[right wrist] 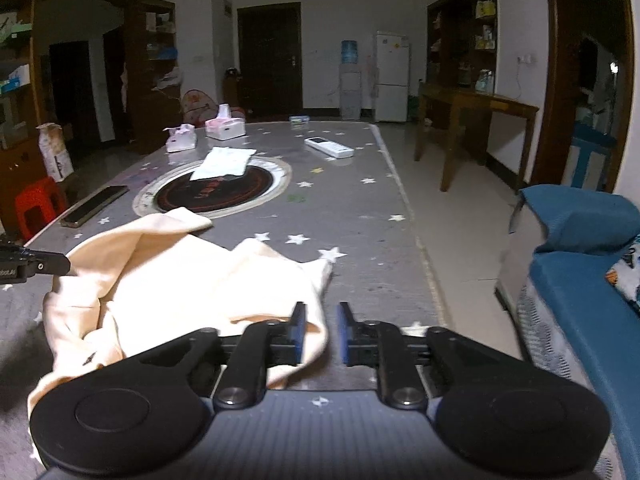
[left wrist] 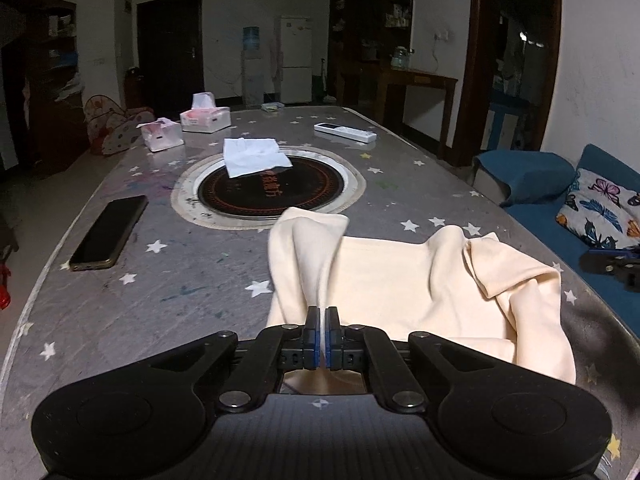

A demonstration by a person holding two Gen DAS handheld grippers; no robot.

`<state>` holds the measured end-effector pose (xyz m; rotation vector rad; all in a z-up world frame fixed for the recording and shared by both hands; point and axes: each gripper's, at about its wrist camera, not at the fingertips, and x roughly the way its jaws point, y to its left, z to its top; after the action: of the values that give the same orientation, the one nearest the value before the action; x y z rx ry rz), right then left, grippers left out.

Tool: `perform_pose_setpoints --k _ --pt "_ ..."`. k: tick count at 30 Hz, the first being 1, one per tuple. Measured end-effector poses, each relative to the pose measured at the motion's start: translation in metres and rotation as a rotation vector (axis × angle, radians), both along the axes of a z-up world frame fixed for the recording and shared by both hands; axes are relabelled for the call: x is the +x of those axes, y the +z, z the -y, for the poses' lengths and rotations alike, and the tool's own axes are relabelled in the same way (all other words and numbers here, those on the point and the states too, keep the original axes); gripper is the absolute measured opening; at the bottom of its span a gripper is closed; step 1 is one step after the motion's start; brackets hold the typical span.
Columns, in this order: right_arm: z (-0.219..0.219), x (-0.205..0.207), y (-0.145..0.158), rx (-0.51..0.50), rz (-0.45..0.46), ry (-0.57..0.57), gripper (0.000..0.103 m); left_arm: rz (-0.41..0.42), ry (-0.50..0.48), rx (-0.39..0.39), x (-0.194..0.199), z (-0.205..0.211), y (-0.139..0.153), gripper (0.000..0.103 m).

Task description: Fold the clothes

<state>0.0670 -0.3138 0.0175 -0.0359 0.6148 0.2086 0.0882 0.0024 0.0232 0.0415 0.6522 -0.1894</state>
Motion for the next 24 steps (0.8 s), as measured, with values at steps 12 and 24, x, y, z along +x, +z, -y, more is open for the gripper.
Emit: perform_pose_setpoints --k 12,24 --pt "-0.007 0.046 -0.04 0.044 -0.126 -0.007 0.041 -0.026 -0.016 -0.003 0.006 -0.003 -0.001 0.007" --pt "-0.001 0.029 -0.027 0.014 -0.053 0.005 0.007 -0.086 -0.025 0.017 0.051 0.009 -0.016 0.031"
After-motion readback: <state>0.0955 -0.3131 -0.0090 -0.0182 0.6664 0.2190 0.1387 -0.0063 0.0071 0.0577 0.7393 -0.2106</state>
